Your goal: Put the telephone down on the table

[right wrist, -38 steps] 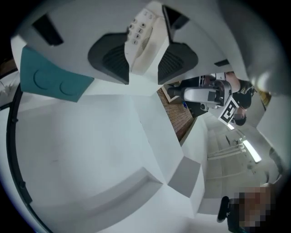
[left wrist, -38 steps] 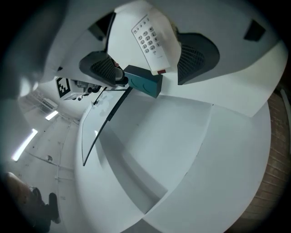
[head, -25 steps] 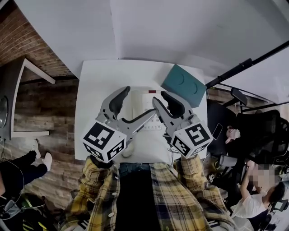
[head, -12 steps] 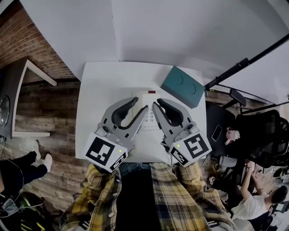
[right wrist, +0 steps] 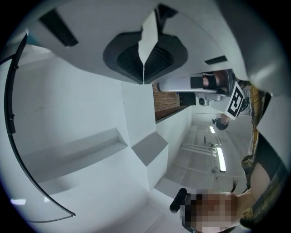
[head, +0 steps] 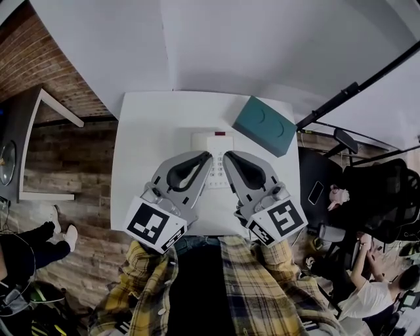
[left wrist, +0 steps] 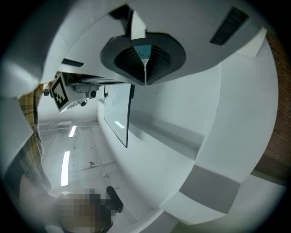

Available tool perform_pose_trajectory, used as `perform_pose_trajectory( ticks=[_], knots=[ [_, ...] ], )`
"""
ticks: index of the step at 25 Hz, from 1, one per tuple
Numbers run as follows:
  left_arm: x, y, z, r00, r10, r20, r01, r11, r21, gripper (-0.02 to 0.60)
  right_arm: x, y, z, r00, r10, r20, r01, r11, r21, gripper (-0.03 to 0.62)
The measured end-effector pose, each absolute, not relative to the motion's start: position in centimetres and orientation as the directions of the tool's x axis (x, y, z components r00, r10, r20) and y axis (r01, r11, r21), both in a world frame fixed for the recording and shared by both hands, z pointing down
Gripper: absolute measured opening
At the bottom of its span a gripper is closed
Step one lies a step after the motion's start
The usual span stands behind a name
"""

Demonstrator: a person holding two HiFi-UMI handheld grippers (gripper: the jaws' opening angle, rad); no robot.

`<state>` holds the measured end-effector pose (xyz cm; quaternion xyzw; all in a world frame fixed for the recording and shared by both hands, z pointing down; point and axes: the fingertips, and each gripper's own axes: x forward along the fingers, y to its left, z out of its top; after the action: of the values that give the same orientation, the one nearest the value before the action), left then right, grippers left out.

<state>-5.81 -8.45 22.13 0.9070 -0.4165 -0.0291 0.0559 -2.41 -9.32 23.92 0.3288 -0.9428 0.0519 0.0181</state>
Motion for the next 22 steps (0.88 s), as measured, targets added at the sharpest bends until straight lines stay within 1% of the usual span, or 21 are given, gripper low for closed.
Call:
perform_pose_trajectory(
  ticks=[6, 22],
  knots=[
    [-5.27, -8.31, 22.02, 0.669, -0.744, -0.004, -0.738, -0.665, 0.113, 0.015, -2.11, -9.29, 23.91, -0.781, -0.62, 0.073, -0.624, 0.778, -0.073, 0.025],
    [-5.1, -8.39, 22.31, 0.676, -0.737, 0.005, -0.732, -0.67, 0.124, 0.015, -1.8, -9.61, 24.28, -0.782, -0.617, 0.087, -0.623, 0.779, -0.074, 0.025]
  ],
)
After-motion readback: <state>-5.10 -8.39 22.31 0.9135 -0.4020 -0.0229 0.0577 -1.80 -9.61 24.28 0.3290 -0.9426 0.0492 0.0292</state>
